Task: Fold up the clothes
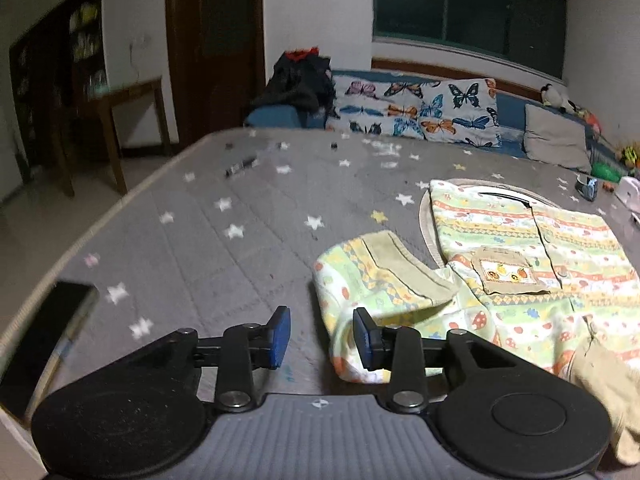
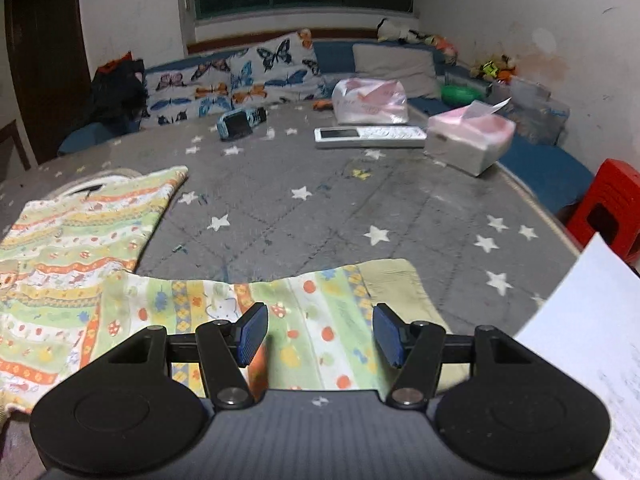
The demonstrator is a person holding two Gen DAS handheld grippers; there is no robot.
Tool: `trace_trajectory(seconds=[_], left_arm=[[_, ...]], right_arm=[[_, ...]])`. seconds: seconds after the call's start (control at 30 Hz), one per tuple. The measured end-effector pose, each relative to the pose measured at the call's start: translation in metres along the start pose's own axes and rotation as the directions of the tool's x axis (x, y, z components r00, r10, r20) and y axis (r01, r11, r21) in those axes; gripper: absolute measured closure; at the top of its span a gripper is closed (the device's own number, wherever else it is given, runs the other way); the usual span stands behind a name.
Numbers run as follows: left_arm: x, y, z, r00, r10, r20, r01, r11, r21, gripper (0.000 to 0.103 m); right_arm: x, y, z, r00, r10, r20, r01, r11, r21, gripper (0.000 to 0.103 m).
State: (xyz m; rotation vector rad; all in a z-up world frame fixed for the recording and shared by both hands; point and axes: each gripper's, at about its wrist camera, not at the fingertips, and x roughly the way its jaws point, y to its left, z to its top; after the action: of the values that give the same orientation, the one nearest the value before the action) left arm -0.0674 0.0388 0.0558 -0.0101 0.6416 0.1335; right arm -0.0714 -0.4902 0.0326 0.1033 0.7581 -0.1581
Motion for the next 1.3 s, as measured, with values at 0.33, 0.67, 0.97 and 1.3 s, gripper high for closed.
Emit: trace_trajectory(seconds=[0.33, 0.67, 0.97, 1.3], left_arm=[[0.023, -0.06, 0.007, 0.992, -0.128, -0.004, 0.124, 0.955, 0.271, 0.066], [0.063, -0.06, 0.003, 0.991, -0.119, -0.06, 0.131, 0.948, 0.29, 0.097], [0.057, 0.033, 0.042, 0.997, 0.032, 0.066, -0.027, 0.997, -0.077, 0.102], [0.061, 0.087, 0.023, 0.997, 0.073, -0.027, -0.078, 0.965, -0.252, 0.098]], right_arm=[[0.014, 0.006, -0.003, 0.999, -0.007, -0.033, 0.006, 1.0, -0.021, 0.04], [0.016, 0.007, -0.002, 0.999, -0.01, -0.038, 0.009, 0.999, -0.035, 0.035], [-0.001, 0.032, 0.005, 1.0, 0.009, -0.011, -0.01, 0.991, -0.136, 0.035], [-0.031, 0.131, 0.007, 0.97, 0.243, -0.03, -0.234, 0.886, -0.399, 0.035]])
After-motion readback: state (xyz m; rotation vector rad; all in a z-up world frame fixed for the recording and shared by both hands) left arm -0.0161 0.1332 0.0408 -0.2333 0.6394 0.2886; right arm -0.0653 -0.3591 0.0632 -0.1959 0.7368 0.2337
